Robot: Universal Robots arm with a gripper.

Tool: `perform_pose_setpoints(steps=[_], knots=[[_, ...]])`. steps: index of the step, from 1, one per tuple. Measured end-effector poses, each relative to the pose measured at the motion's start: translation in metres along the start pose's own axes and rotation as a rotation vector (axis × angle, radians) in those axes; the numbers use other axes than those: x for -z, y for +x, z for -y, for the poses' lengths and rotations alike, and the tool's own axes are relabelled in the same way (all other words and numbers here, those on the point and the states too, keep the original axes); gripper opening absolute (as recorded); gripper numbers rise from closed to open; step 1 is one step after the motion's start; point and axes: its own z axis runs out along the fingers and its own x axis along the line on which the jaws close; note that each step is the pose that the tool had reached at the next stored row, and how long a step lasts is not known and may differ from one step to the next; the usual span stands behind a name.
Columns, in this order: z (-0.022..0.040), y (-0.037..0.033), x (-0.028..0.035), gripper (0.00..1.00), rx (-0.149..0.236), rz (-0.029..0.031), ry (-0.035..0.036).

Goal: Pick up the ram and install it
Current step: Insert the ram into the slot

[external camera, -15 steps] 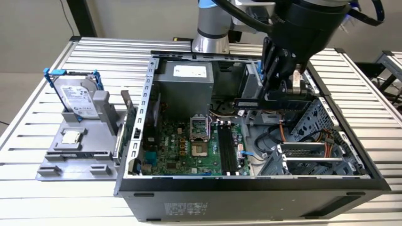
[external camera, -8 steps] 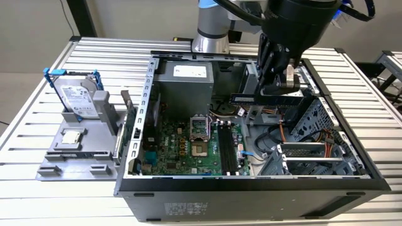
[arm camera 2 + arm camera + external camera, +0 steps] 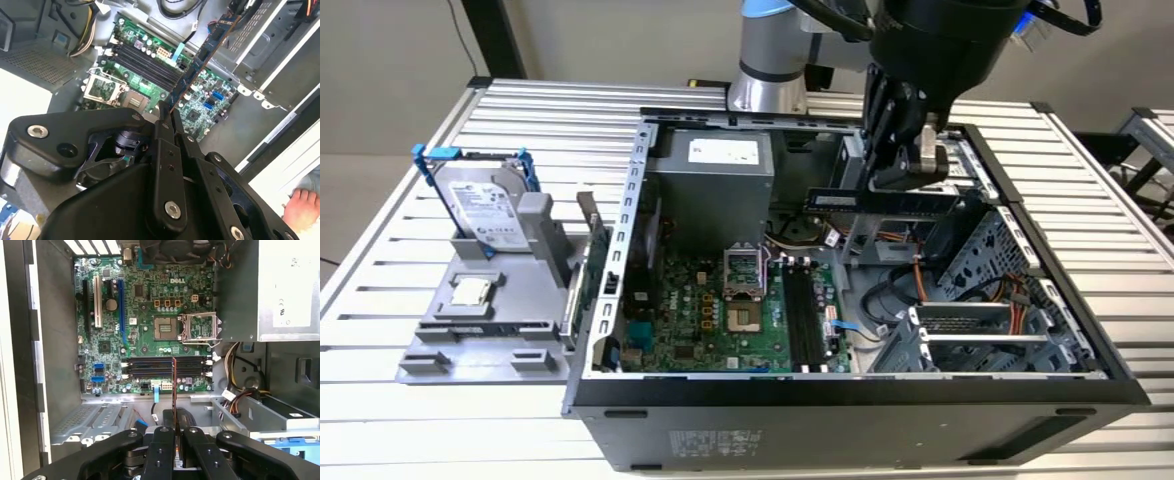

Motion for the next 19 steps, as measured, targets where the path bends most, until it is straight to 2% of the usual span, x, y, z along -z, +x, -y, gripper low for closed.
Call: perform_pose_setpoints(steps=[6, 7, 11, 13, 19], knots=[[-0.0001, -0.0003, 0.0000, 0.00, 0.000, 0.0017, -0.0001], [-0.0002, -0.0003, -0.0001, 0.00, 0.000, 0.0064, -0.0002], [-0.0002, -0.0003, -0.0010, 0.00, 0.000, 0.0313, -0.0016], [-0.0002, -0.0016, -0.0016, 0.00, 0.000, 0.0325, -0.0016], [-0.0008, -0.0161, -0.0026, 0.00, 0.000, 0.0324, -0.0016]])
